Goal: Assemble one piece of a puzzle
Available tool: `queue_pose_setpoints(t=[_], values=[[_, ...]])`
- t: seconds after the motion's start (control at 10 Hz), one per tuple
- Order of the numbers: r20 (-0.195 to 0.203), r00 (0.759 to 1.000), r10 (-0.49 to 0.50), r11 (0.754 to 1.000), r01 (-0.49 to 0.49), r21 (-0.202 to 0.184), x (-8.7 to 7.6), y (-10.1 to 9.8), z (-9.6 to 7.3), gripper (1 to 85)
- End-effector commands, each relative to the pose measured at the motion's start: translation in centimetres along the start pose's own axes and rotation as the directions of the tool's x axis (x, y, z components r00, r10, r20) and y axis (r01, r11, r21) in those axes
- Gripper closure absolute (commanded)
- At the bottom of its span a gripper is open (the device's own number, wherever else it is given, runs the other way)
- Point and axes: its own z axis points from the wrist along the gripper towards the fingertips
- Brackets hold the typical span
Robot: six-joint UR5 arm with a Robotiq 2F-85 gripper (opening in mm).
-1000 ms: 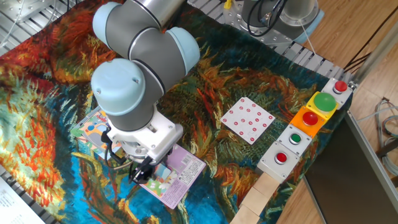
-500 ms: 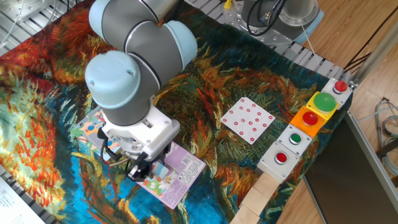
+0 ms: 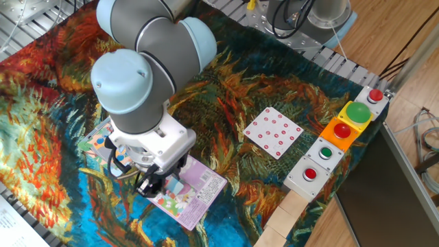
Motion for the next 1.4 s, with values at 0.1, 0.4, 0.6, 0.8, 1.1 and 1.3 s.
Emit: queue_pose_setpoints(t=[0.1,0.4,0.6,0.8,1.1,1.3], values=[[0.021,0.999,0.032,0.999,-0.033,0.034,-0.3,-0.9,-0.3,84.3],[0.009,0.997,0.079,0.996,-0.080,0.046,0.0,-1.2,-0.3,84.3],[-0.010,0.998,0.060,0.997,-0.059,0.039,0.5,-1.0,-0.3,84.3],[-0.024,1.000,0.015,1.000,-0.015,0.005,1.0,-0.2,-0.3,84.3],[-0.083,0.994,-0.073,0.997,0.072,-0.016,7.0,0.7,-1.7,84.3],[-0.081,0.992,-0.096,0.995,0.095,-0.018,7.4,0.7,-1.9,84.3]])
